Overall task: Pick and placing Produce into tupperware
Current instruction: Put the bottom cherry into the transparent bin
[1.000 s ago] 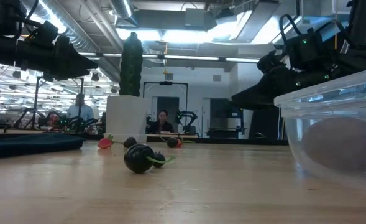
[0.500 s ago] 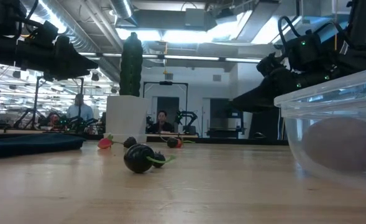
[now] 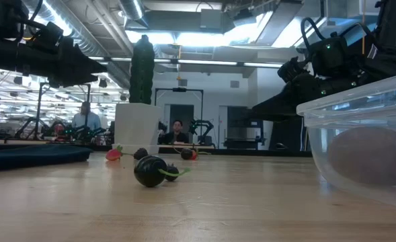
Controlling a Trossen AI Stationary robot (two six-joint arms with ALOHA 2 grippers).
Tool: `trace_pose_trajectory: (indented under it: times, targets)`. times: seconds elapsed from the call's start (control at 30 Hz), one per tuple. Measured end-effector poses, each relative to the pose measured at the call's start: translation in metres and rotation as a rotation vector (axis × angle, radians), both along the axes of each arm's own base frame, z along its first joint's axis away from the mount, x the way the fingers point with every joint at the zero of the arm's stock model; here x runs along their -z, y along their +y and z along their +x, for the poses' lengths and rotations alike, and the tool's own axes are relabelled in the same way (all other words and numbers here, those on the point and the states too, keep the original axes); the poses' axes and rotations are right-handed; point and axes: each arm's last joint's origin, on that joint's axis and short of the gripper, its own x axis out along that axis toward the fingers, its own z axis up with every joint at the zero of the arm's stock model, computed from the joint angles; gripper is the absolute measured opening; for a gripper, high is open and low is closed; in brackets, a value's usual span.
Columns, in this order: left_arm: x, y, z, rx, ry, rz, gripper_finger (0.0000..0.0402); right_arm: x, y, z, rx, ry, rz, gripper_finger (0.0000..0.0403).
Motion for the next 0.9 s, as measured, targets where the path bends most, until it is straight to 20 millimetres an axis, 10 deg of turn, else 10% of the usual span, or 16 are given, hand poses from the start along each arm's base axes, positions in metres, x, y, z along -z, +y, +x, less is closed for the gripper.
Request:
trace_pose_trajectory:
  times: [0.9]
  targets:
    - [-0.021,-0.017,0.007,0.477,-0.175,0.030,0.0381,0.000,0.000,0.000,-0.004,0.001,-0.016,0.0339]
